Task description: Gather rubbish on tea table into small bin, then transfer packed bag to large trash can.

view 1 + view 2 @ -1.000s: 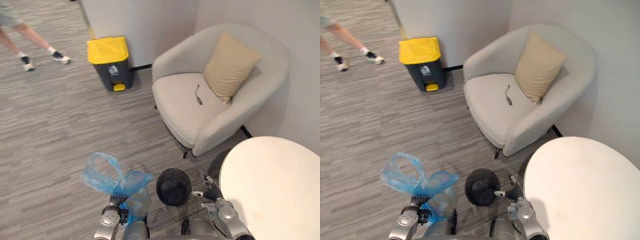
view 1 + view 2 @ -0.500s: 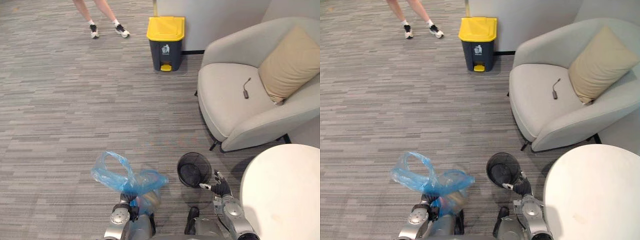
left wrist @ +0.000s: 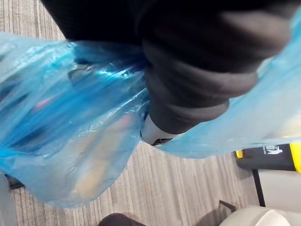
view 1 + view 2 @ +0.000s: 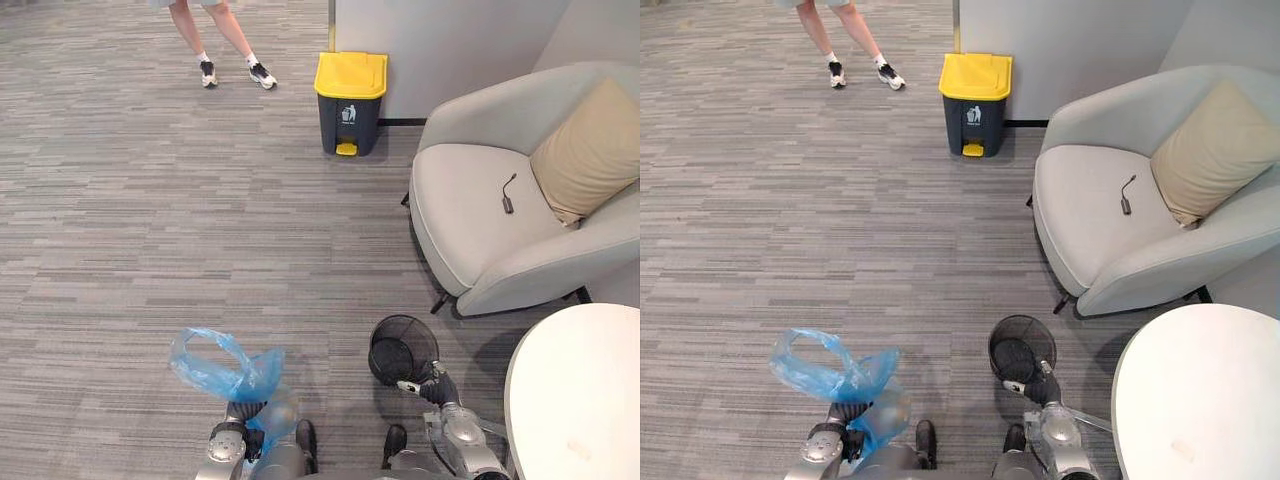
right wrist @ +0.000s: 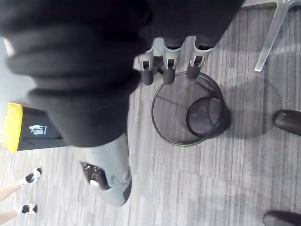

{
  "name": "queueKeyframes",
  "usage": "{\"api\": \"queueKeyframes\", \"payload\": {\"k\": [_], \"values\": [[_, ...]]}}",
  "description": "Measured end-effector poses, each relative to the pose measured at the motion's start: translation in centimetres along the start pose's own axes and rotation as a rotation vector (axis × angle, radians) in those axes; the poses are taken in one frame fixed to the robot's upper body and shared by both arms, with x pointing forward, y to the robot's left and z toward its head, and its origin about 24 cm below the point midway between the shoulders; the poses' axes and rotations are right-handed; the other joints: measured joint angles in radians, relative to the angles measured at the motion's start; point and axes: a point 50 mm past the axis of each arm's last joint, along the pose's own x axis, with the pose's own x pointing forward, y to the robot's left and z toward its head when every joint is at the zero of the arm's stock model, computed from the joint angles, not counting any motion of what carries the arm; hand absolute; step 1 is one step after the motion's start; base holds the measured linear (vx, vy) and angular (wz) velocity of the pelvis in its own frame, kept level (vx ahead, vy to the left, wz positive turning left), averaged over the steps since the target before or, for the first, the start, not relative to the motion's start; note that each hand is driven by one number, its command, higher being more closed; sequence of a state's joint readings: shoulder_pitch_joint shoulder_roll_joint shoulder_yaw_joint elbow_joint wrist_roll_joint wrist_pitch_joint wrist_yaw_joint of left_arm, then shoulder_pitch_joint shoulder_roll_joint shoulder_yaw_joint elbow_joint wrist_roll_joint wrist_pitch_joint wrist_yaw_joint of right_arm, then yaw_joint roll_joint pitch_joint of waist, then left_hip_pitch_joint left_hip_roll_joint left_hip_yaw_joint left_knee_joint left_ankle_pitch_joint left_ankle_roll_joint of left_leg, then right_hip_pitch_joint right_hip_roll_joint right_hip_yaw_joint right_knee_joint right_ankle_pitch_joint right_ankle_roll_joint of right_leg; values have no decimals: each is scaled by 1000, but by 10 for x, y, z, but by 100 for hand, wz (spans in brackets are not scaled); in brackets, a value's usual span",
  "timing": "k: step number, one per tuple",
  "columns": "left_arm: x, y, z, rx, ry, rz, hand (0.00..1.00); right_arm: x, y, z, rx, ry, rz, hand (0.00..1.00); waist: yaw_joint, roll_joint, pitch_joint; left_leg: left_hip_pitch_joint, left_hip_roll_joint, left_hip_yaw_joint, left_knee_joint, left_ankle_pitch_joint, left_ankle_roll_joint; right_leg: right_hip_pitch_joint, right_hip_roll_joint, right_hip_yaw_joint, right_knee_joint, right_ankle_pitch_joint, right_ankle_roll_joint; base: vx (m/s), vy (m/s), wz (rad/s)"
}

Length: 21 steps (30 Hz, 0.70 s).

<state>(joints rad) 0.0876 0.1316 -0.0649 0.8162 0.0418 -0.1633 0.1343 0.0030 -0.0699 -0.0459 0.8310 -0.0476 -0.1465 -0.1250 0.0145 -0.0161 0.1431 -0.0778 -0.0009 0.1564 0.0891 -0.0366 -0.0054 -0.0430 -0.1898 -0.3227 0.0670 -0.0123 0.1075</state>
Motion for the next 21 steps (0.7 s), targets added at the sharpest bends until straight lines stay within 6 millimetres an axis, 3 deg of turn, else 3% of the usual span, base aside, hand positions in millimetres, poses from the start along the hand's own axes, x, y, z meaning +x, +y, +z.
{"api": "queueKeyframes", "payload": {"k": [2, 4, 6, 7, 9, 10, 11, 12, 13, 15, 17, 18, 20, 21], "values": [[2, 2, 3, -6, -7, 8, 100, 0, -3, -2, 16, 14, -16, 0, -1, -15, 1, -19, -15, -23, 55, -42, 10, -36, -42, -17, 137, -83, 20, 62, 6, 45], [0, 5, -1, -11, 4, 21, 100, 0, -4, -2, 18, 14, -18, 0, -2, -28, 2, -28, -28, -62, 90, -82, 26, -62, -82, -6, 275, -125, 34, 70, -3, 61], [1, 6, 0, -12, 0, 23, 100, 0, -5, -3, 22, 17, -24, 0, -7, -26, 5, -11, -40, -121, 87, -91, 35, -132, -99, 80, 477, -110, 11, 132, 14, 84], [2, 9, 3, -7, -8, 30, 100, -1, -3, -6, 25, 24, -16, 0, -12, -15, 14, 0, -33, -162, 96, -91, 47, -172, -62, 144, 527, -170, 6, 177, -14, 74], [3, 12, 6, -11, -16, 41, 100, -1, -1, -4, 34, 22, -1, 0, -13, -24, 14, 5, -24, -220, 100, -100, 56, -215, 26, 216, 519, -217, -26, 250, -135, 101], [5, 13, 9, -8, -24, 42, 100, 0, -3, -4, 33, 21, -7, 0, -28, -22, 15, 9, -20, -262, 99, -103, 49, -240, 81, 249, 483, -219, -31, 189, -147, 115], [6, 14, 10, -6, -28, 43, 100, -1, -5, -5, 30, 24, -11, 0, -34, -22, 16, 15, -20, -281, 100, -101, 35, -245, 102, 264, 451, -216, -35, 201, -167, 122], [6, 15, 9, 3, -27, 43, 100, -4, -8, -13, 38, 46, -21, 0, -42, -43, 10, 24, -47, -315, 127, -124, -10, -235, 119, 309, 333, -159, -75, 178, -146, 94], [6, 13, 10, -2, -23, 40, 100, -5, -12, -15, 36, 53, -28, 0, -51, -56, 8, 21, -53, -333, 147, -142, -17, -227, 117, 306, 349, -131, -96, 253, -227, 86], [6, 2, 9, -17, -16, 18, 100, -4, -23, -17, 78, 61, -74, 0, -51, 4, 10, 29, -13, -344, 161, -168, -52, -202, 142, 263, 329, -146, -106, 265, -187, 35], [6, 3, 9, -22, -17, 23, 100, -5, -25, -18, 96, 66, -83, 0, -52, 33, 15, 26, 26, -315, 180, -183, -81, -176, 176, 250, 299, -148, -114, 236, -147, 5], [6, 4, 9, -28, -15, 29, 100, -6, -25, -20, 99, 73, -82, 0, -52, 35, 17, 25, 37, -292, 205, -192, -96, -158, 184, 246, 289, -151, -119, 220, -125, 2], [5, 6, 6, -54, -5, 45, 100, -9, -23, -25, 110, 86, -82, 0, -54, 21, 27, -30, 80, -169, 441, -206, -162, -49, 195, 243, 235, -165, -141, 207, -100, 3], [5, 4, 7, -58, -12, 43, 100, -11, -22, -27, 113, 87, -82, 0, -52, 19, 29, -55, 103, -116, 516, -210, -154, -24, 197, 243, 221, -169, -147, 153, -36, -3]]}}
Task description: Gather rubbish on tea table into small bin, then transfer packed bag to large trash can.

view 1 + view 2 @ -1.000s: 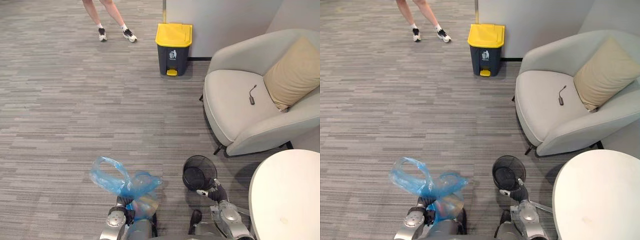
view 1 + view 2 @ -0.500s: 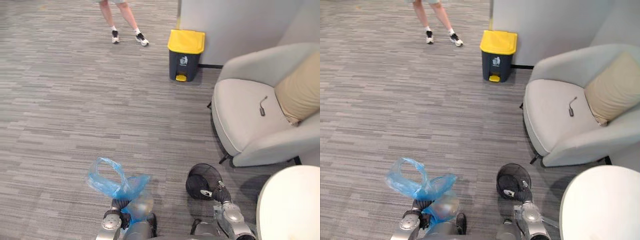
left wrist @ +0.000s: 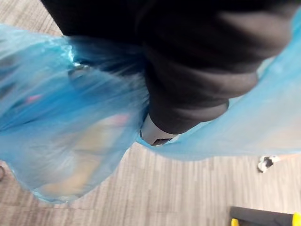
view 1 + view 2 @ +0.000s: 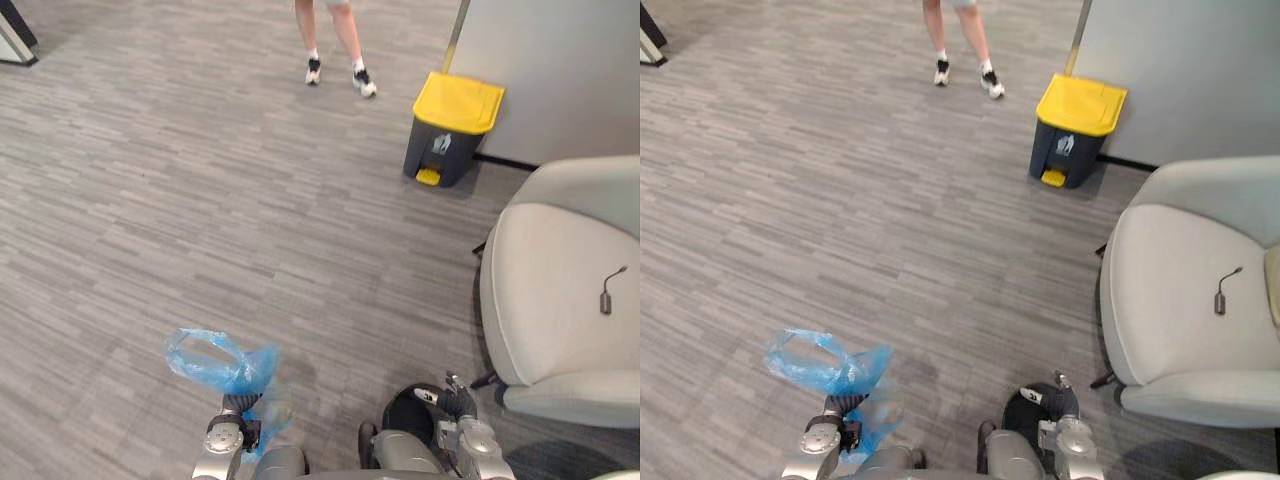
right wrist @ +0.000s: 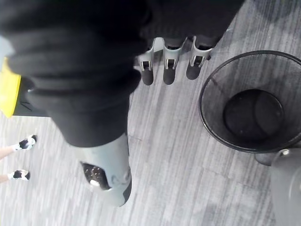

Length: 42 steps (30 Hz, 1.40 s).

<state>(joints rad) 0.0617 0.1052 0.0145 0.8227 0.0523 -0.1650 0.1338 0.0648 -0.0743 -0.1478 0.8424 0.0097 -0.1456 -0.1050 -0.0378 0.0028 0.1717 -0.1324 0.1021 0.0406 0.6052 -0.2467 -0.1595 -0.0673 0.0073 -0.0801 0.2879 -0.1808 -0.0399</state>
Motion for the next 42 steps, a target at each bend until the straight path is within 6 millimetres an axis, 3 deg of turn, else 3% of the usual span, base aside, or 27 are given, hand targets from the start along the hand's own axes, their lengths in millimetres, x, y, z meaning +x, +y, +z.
{"api": "queueKeyframes", "payload": {"k": [2, 4, 7, 8, 10, 12, 13, 15, 16, 17, 18, 19, 20, 21, 22, 23, 24, 26, 28, 29, 32, 34, 37, 39, 40, 41, 42], "values": [[-2, -8, 0, -20, 0, -14, 100, 0, -2, 0, 11, -2, -9, 0, 12, -6, 4, -73, 74, 134, 96, -30, 53, 49, 3, 21, -30, -7, -9, 149, 62, -25], [-1, -9, 2, -21, -7, -17, 100, 2, -2, 5, 16, -14, -8, 0, 25, 3, 3, -122, 73, 136, 42, -35, 63, 48, -4, 51, -42, -14, -9, 143, 162, -42], [-1, -9, 2, -20, -7, -18, 100, 4, -4, 7, 12, -18, -12, 0, 34, 12, 8, -162, 41, 78, -224, 7, 54, 47, -28, 103, -44, -42, 45, 212, 277, -51], [-1, -9, 1, -19, -1, -17, 100, 3, -4, 4, 4, -1, -13, 0, 53, 28, 4, -125, 28, 78, -286, 163, 64, 45, -33, 147, -26, -63, 87, 278, 340, -59], [0, -6, 2, -12, -5, -12, 100, 2, 2, -2, 9, 20, 5, 0, 54, -8, -4, -118, -18, 104, -278, 120, 99, 58, -78, 169, -39, -76, 111, 283, 301, -35], [2, -3, 7, -3, -19, -10, 100, 2, 0, -2, 11, 22, -2, 0, 53, -22, -4, -110, -50, 131, -245, 75, 118, 59, -116, 189, -13, -102, 136, 501, 308, -53], [-1, 1, -2, 11, 2, -4, 100, 6, 5, 8, 1, -4, 13, 0, 50, -28, -8, 32, -77, 233, -255, -17, 176, -115, -137, 254, 460, -77, 279, 897, 318, -110], [1, 6, 2, 24, -10, 4, 100, 5, 5, 6, -10, 1, 16, 0, 52, -32, -10, 72, -69, 227, -254, -23, 183, -208, -102, 232, 611, -95, 255, 673, 101, -81], [2, 7, 3, 18, -10, 11, 100, 7, 5, 11, -15, -14, 18, 0, 50, -22, -4, 82, -48, 209, -237, -23, 183, -266, -67, 196, 597, -127, 190, 334, -116, -52], [2, 9, 2, 20, -7, 18, 100, 8, 5, 14, -15, -22, 19, 0, 50, -18, -2, 87, -32, 209, -216, -23, 182, -290, -49, 159, 544, -135, 167, 337, -140, -67], [2, 11, 2, 28, -6, 20, 100, 9, 5, 16, -20, -34, 19, 0, 48, -13, 3, 121, -21, 210, -220, -34, 185, -339, -52, 69, 516, -134, 130, 371, -149, -56], [3, 12, 4, 31, -12, 21, 100, 10, 2, 20, -28, -47, 14, 0, 44, 11, 17, 173, -12, 206, -257, -70, 201, -380, -65, -13, 527, -131, 98, 426, -141, -61], [5, 10, 8, 30, -24, 17, 100, 12, -3, 24, -47, -58, 5, 0, 34, 32, 24, 265, 13, 206, -337, -123, 148, -422, -77, -126, 466, -110, 73, 508, -162, -43], [5, 16, 8, 44, -26, 27, 100, 12, 1, 25, -54, -52, 12, 0, 28, 16, 26, 298, -12, 222, -378, -125, 125, -428, -118, -198, 275, -33, 60, 430, -146, -17], [6, 19, 9, 52, -29, 32, 100, 11, 1, 23, -57, -48, 11, 0, 13, -8, 22, 317, -22, 212, -382, -129, 118, -426, -127, -202, 261, 78, 19, 453, -165, 11], [7, 15, 11, 49, -30, 21, 100, 11, -5, 21, -71, -40, -1, 0, 2, 8, 21, 339, -11, 194, -387, -136, 103, -427, -118, -201, 298, 87, -52, 495, -205, 9], [8, 11, 12, 49, -30, 9, 100, 12, -8, 22, -79, -41, -7, 0, -3, 34, 18, 337, 22, 195, -371, -112, 61, -426, -94, -211, 304, 52, -61, 593, -253, -4], [12, 9, 21, 45, -53, 6, 100, 13, -9, 24, -78, -44, -11, 0, -2, 42, 18, 289, 46, 176, -272, -57, 4, -402, -74, -226, 286, 19, -85, 471, -241, 0], [13, 4, 25, 24, -64, -1, 100, 10, -10, 16, -79, -13, -13, 0, -4, 44, 22, 201, 101, 125, -5, -7, -42, -266, -36, -250, 173, 16, -89, 401, -204, 24], [11, 0, 22, 15, -58, -10, 100, 8, -8, 10, -77, 5, -8, 0, 2, 33, 26, 160, 124, 124, 153, -11, -41, -167, -20, -252, 106, 16, -88, 398, -161, 15], [6, -5, 14, -2, -38, -31, 100, 8, -5, 11, -63, -3, -7, 0, 16, 20, 21, 13, 144, 176, 315, -28, -3, -24, 10, -223, -18, 21, -81, 333, -100, -22], [6, -10, 15, -10, -41, -42, 100, 10, -4, 13, -61, 0, -6, 0, 37, 20, 23, -86, 126, 182, 218, -46, 34, 12, 19, -194, -68, 30, -72, 258, -3, -45], [5, -12, 15, -16, -37, -47, 100, 9, -5, 11, -59, 9, -10, 0, 54, 14, 28, -127, 50, 141, -71, -43, 39, 61, 7, -151, -119, 35, -57, 263, 70, -45], [6, -12, 15, -17, -40, -47, 100, 12, -5, 17, -55, -6, -13, 0, 54, 19, 28, -117, -4, 72, -370, 64, 50, 97, 3, -101, -152, 25, -21, 298, 142, -58], [5, -12, 14, -17, -37, -46, 100, 12, -4, 18, -55, -8, -12, 0, 56, 19, 28, -113, -8, 66, -394, 110, 58, 104, 3, -85, -152, 17, -8, 403, 231, -79], [5, -12, 12, -17, -30, -46, 100, 12, -4, 17, -58, -8, -9, 0, 59, 20, 24, -90, -15, 61, -393, 201, 90, 120, 2, -45, -136, -13, 25, 292, 178, -64], [5, -11, 12, -16, -29, -45, 100, 12, -2, 18, -61, -9, -5, 0, 59, 17, 22, -91, -21, 66, -374, 210, 114, 116, -7, -34, -113, -34, 38, 435, 273, -54]]}}
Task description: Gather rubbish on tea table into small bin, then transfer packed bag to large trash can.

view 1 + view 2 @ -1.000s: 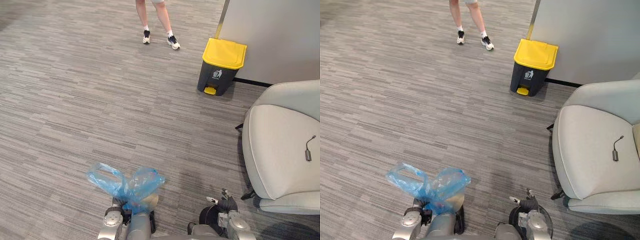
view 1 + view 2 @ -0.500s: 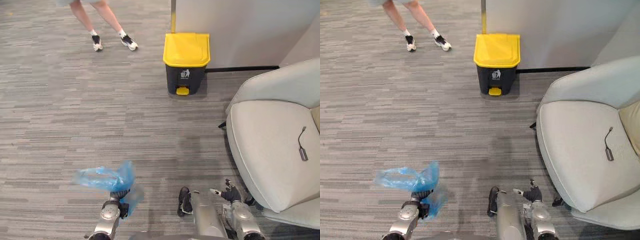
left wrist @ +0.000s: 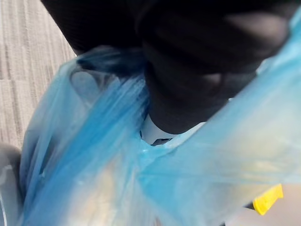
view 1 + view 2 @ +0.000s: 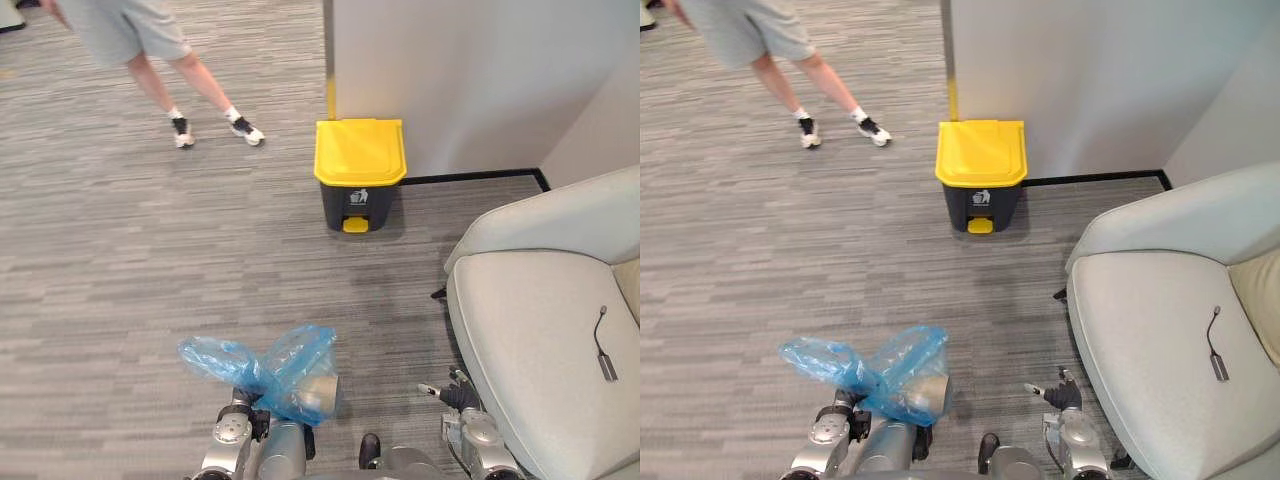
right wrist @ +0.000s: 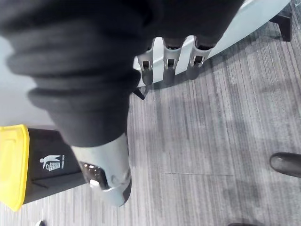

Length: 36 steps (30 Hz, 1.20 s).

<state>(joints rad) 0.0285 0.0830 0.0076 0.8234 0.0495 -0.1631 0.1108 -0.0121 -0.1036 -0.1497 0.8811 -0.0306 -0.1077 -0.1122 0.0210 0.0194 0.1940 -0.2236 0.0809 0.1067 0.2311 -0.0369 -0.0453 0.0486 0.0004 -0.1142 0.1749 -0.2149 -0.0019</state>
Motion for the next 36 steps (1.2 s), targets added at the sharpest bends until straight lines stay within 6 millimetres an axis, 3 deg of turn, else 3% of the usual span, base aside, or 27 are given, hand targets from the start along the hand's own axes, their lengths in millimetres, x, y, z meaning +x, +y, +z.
{"api": "queueKeyframes", "payload": {"k": [1, 2, 3, 5, 6, 8, 10, 12, 13, 14, 16, 18, 20, 21, 22, 23, 25, 26, 27, 28, 29, 30, 34, 36], "values": [[0, 0, 0, 2, 2, 0, 100, -1, 2, -3, 1, 8, 4, 0, -5, -25, -6, -9, -26, 16, 48, -50, 25, -19, -38, 11, 64, -48, 28, 363, 226, -21], [1, -1, 1, 1, -2, -3, 100, -2, 1, -5, -1, 14, 4, 0, -4, -33, -7, -6, -35, 29, 65, -76, 32, -31, -54, 18, 106, -69, 43, 439, 271, -24], [1, -2, 1, 1, 0, -7, 100, -3, 1, -8, -9, 20, 7, 0, 2, -38, -8, 16, -55, 48, 84, -114, 50, -79, -85, 50, 245, -98, 86, 374, 217, -26], [-2, 2, -5, 10, 17, 1, 100, -5, 6, -10, -11, 26, 22, 0, -10, -43, -9, 81, -87, 63, 82, -157, 74, -171, -129, 63, 527, -82, 164, 389, 174, -15], [-3, 5, -6, 25, 19, 2, 100, -7, 10, -13, -12, 36, 34, 0, -9, -43, -8, 133, -95, 70, 83, -192, 92, -239, -159, 60, 713, -67, 185, 493, 136, 4], [-4, 7, -9, 27, 28, 11, 100, -7, 14, -14, -6, 37, 43, 0, -6, -44, -9, 190, -96, 64, 65, -208, 96, -291, -161, 35, 792, -85, 148, 429, 51, 9], [-3, 13, -10, 25, 31, 26, 100, -6, 14, -11, -8, 29, 47, 0, -10, -34, -2, 267, -76, 41, 9, -208, 96, -342, -147, -31, 736, -122, 80, 417, -43, 24], [-3, 15, -9, 14, 31, 35, 100, -5, 15, -7, -15, 19, 55, 0, -13, -23, 3, 316, -43, 35, -17, -208, 95, -390, -107, -59, 581, -122, 70, 406, -103, 21], [-2, 16, -8, 17, 26, 37, 100, -4, 17, -4, -32, 7, 69, 0, -16, -27, 0, 333, -35, 31, -23, -209, 92, -405, -84, -55, 399, -64, 59, 507, -143, 37], [-2, 23, -8, 34, 25, 47, 100, -6, 16, -10, -37, 23, 69, 0, -21, -57, -9, 348, -59, 21, -22, -227, 46, -399, -78, -25, 226, 152, 7, 425, -133, 41], [-2, 14, -11, 14, 45, 33, 100, -4, 6, -10, -53, 31, 48, 0, -19, -13, -14, 368, -9, -11, -20, -246, 1, -395, -46, -30, 262, 139, -31, 421, -129, 4], [-1, 11, -10, 10, 43, 26, 100, -3, 4, -10, -46, 29, 40, 0, -32, -8, -14, 365, 1, -25, 7, -214, -51, -375, -43, -49, 256, 99, -40, 397, -156, 14], [2, 5, -4, -5, 26, 13, 100, -8, 1, -23, -38, 74, 30, 0, -46, -6, -10, 304, 37, -21, 215, -169, -126, -251, -32, -87, 167, 88, -45, 400, -174, 48], [1, 1, -3, -16, 23, 4, 100, -9, 2, -26, -35, 79, 31, 0, -42, -8, -9, 265, 62, -13, 341, -166, -148, -189, -31, -94, 120, 87, -47, 331, -121, 35], [0, -3, -4, -23, 25, -2, 100, -10, 2, -28, -32, 87, 31, 0, -38, -8, -9, 240, 79, 7, 417, -180, -130, -154, -26, -96, 95, 86, -49, 312, -61, 25], [-1, -8, -4, -37, 27, -14, 100, -10, -2, -29, -11, 90, 13, 0, -29, -8, -9, 162, 115, 62, 520, -222, -74, -85, -21, -100, 39, 78, -61, 223, -13, 12], [-2, -10, -7, -41, 36, -17, 100, -9, 0, -26, -4, 84, 15, 0, -19, -13, -11, 87, 118, 93, 465, -240, -42, -60, -23, -97, 6, 79, -60, 165, 29, -8], [-2, -10, -7, -41, 36, -18, 100, -7, 1, -22, 6, 73, 12, 0, -6, -12, -10, 48, 101, 90, 334, -236, -39, -55, -26, -84, -5, 77, -50, 159, 101, -29], [-2, -10, -7, -41, 37, -18, 100, -6, 0, -20, 10, 69, 3, 0, -4, -12, -9, 26, 81, 81, 167, -210, -51, -54, -35, -74, 0, 65, -29, 164, 126, -25], [-2, -10, -8, -41, 39, -18, 100, -6, 1, -20, 11, 69, 2, 0, -3, -10, -7, 18, 72, 78, 96, -159, -46, -50, -40, -69, 4, 58, -18, 205, 173, -32], [-4, -10, -11, -41, 47, -17, 100, -6, 1, -21, 10, 72, 3, 0, 6, -11, -8, 36, 58, 77, 43, -59, -42, -51, -47, -46, 16, 46, 9, 246, 196, -37], [-5, -8, -13, -36, 54, -12, 100, -7, 4, -22, 14, 76, 9, 0, 16, -18, -13, 66, 35, 94, 11, -12, -21, -35, -64, -20, 15, 38, 32, 407, 261, -31], [0, -4, -5, -23, 30, -7, 100, -9, 2, -26, 11, 89, 6, 0, 17, -34, -19, 64, -15, 119, 50, -49, 39, -5, -113, -16, -28, 30, 76, 289, 141, -7], [0, -2, -5, -19, 31, -5, 100, -6, 3, -20, 9, 72, 8, 0, 14, -32, -20, 84, -27, 131, 67, -95, 46, -1, -131, 3, -4, 9, 98, 213, 94, -28]]}}
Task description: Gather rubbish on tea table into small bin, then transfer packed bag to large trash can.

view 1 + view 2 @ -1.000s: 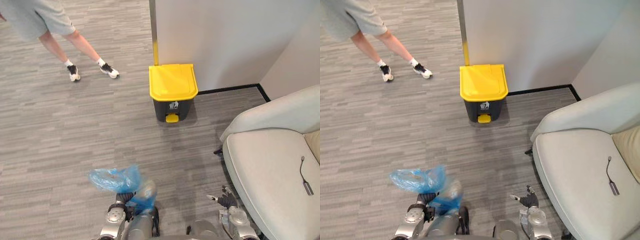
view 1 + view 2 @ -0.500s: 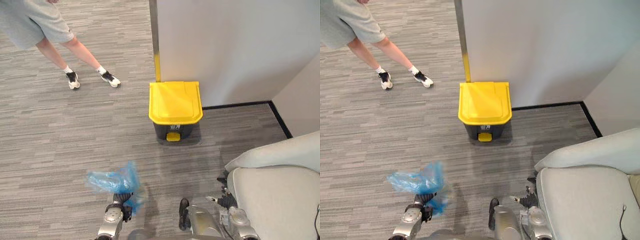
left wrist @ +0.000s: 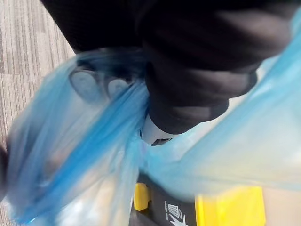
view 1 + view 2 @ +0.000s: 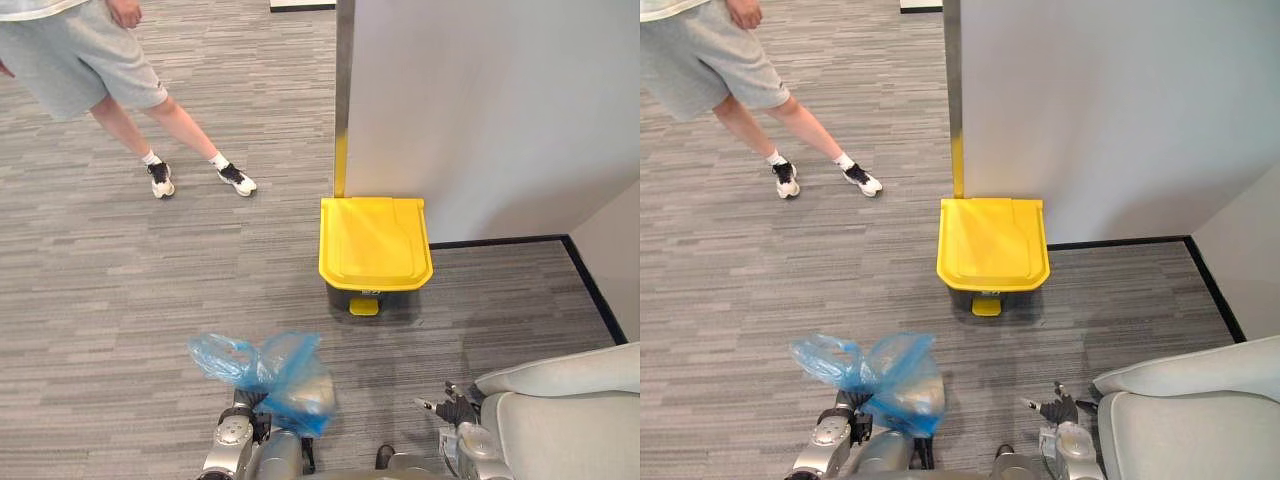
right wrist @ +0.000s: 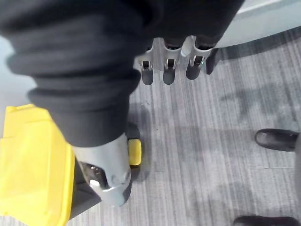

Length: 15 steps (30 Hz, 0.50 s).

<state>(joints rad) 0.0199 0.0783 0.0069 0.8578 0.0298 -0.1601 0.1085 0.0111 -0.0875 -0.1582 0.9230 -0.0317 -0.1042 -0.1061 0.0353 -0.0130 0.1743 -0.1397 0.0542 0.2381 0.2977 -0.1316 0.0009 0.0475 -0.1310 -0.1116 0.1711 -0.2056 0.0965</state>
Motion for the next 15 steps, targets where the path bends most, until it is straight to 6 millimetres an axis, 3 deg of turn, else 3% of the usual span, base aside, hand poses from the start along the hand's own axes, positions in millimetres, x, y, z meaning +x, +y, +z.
{"api": "queueKeyframes", "payload": {"k": [1, 3, 5, 7, 8, 9, 11, 12, 13, 15], "values": [[-1, 2, -4, 4, 13, 5, 100, 1, 1, 4, 0, -10, 4, 0, 6, 0, 0, 30, -11, 16, -2, -40, 0, -10, -13, 27, 60, -25, 25, 192, 119, -42], [-2, 3, -8, 7, 29, 6, 100, 2, 2, 7, 1, -19, 5, 0, 1, 1, -1, 65, -21, 22, -22, -58, 7, -59, -32, 42, 203, -47, 60, 177, 117, -21], [-2, 8, -9, 24, 32, 14, 100, 1, 3, 3, -6, -7, 9, 0, -7, -12, -1, 139, -58, 22, -72, -68, 23, -182, -85, 47, 514, -39, 81, 235, 111, 11], [-3, 15, -11, 40, 35, 27, 100, 1, 5, 3, -7, -5, 16, 0, -23, -12, -2, 172, -59, 18, -76, -77, 35, -235, -92, 34, 619, -71, 51, 239, 41, 19], [-3, 19, -10, 47, 33, 36, 100, 2, 6, 5, -15, -12, 22, 0, -24, -6, -2, 196, -50, 12, -95, -78, 36, -280, -77, 12, 634, -93, 13, 267, -20, 16], [-1, 26, -8, 59, 27, 49, 100, 3, 7, 8, -16, -21, 24, 0, -25, 4, 3, 214, -29, 6, -108, -78, 36, -325, -44, -17, 607, -106, -16, 266, -40, 13], [-1, 31, -7, 65, 25, 63, 100, 3, 7, 9, -19, -24, 24, 0, -27, 11, 7, 231, -3, -7, -108, -78, 35, -367, 9, -42, 511, -101, -27, 266, -114, 20], [-1, 33, -7, 67, 25, 65, 100, 3, 6, 9, -21, -25, 22, 0, -28, 6, 5, 250, 2, -20, -108, -82, 23, -371, 34, -54, 364, -45, -52, 362, -167, 45], [-2, 35, -10, 72, 31, 70, 100, 0, 4, 1, -26, -5, 18, 0, -36, -16, 0, 270, -17, -38, -103, -104, -21, -350, 43, -48, 229, 138, -119, 335, -121, 38], [-4, 25, -15, 50, 48, 48, 100, 3, -2, 4, -38, -4, 4, 0, -36, 24, -4, 272, 22, -63, -96, -115, -38, -326, 82, -55, 210, 145, -130, 300, -77, -8]]}}
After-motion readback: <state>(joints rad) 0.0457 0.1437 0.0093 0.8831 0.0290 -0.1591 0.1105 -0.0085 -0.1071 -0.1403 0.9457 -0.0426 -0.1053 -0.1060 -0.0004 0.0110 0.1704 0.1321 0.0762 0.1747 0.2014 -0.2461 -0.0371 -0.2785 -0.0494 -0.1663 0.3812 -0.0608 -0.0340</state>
